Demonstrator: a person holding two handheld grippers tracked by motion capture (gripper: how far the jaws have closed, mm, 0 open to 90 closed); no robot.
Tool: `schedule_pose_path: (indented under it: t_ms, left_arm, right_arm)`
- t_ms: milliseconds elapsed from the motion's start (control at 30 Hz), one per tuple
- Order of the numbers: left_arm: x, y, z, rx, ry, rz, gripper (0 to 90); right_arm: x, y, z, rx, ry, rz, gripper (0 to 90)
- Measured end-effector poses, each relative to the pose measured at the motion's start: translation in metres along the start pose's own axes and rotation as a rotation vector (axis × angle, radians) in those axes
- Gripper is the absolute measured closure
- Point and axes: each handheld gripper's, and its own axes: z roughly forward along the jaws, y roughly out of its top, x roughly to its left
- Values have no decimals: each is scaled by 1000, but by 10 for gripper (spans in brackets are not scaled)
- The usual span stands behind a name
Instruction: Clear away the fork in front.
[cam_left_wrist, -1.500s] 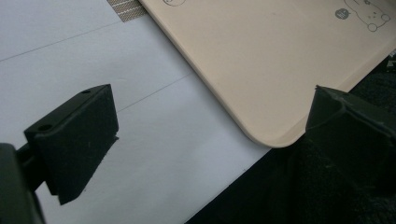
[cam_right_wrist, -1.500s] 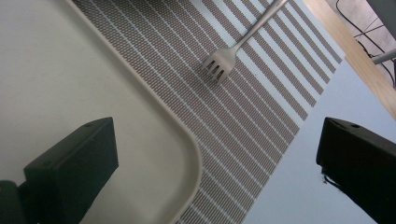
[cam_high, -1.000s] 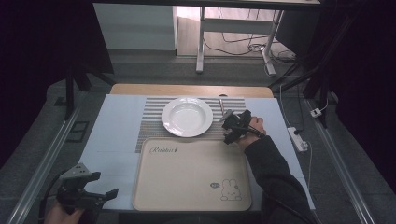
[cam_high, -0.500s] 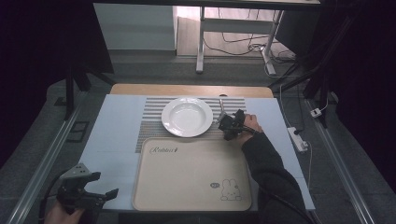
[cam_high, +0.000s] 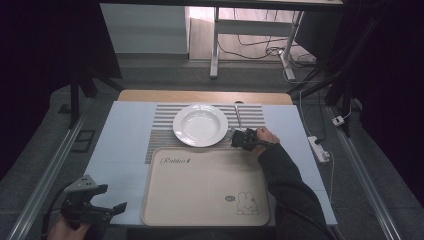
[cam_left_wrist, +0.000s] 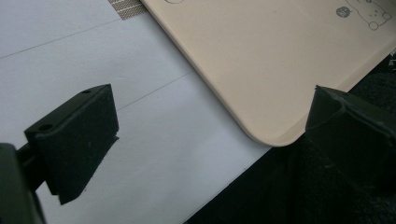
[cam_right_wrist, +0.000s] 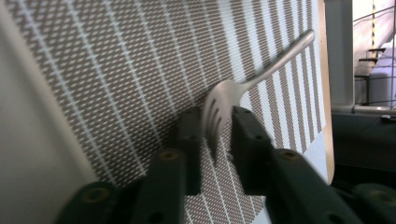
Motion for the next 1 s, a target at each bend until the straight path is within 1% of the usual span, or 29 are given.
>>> schedule_pose_path:
  t_ms: [33,67,100,133,200,233,333,367,433,467,500,533,567,600,633,667,700,733,767,800,833,867,900,933,967,1000]
  left_arm:
    - [0,0,0,0,0,0,28]
    - [0,0,0,0,0,1,28]
    - [0,0,0,0,0,0,28]
    - [0,0,0,0,0,0,28]
    - [0,0,0,1,0,1,28]
    - [0,0,0,2,1,2,28]
    - [0,0,0,2,1,3,28]
    - [0,0,0,1,1,3,28]
    - [0,0,0,1,0,2,28]
    - [0,0,0,1,1,2,28]
    - [0,0,0,0,0,2,28]
    - [0,0,0,0,0,2,28]
    - [0,0,0,0,1,2,28]
    - [0,0,0,0,1,2,28]
    - [0,0,0,0,1,2,28]
    - [0,0,0,0,1,2,28]
    - [0,0,0,0,1,2,28]
    - [0,0,0,-1,1,2,28]
    - [0,0,0,-1,2,2,28]
    - [-1,0,0,-1,3,4,22]
    - [-1,0,0,-2,2,7,22]
    - [-2,0,0,-2,5,14,11]
    - [-2,0,0,-1,4,18,11]
    - [-3,0,0,2,8,24,8]
    - [-3,0,0,3,8,29,2]
    - [-4,0,0,3,8,35,0]
  right_arm:
    - [1,0,0,2,-9,-18,836]
    - [3,1,-1,11,-29,-30,864]
    - [3,1,-1,4,-36,-47,882]
    - [4,2,-3,14,-69,-50,889]
    - [4,4,-5,10,-74,-58,893]
    - [4,4,-5,8,-69,-58,894]
    - [5,5,-7,12,-77,-55,897]
    - [4,5,-8,11,-72,-51,897]
    - [4,5,-9,7,-74,-33,898]
    - [3,5,-11,0,-78,-33,899]
    - [4,5,-12,-1,-79,-14,899]
    - [3,5,-14,-5,-89,-8,899]
    - [2,5,-16,-13,-85,16,899]
    - [0,5,-17,-26,-86,20,899]
    - [-1,4,-19,-42,-53,52,899]
    - [-1,4,-20,-55,-67,61,899]
    - [-2,3,-22,-51,-81,65,899]
    - [-4,3,-24,-62,-75,77,899]
    - [-4,3,-24,-62,-75,77,899]
    - [-7,-1,-29,-82,-58,115,899]
    - [-7,-1,-29,-82,-58,115,899]
    - [-9,-4,-33,-96,-46,148,899]
    - [-9,-4,-33,-96,-46,148,899]
    - [-9,-5,-34,-99,-43,158,898]
    - [-9,-8,-38,-120,-20,214,899]
    - [-10,-10,-40,-129,-13,229,899]
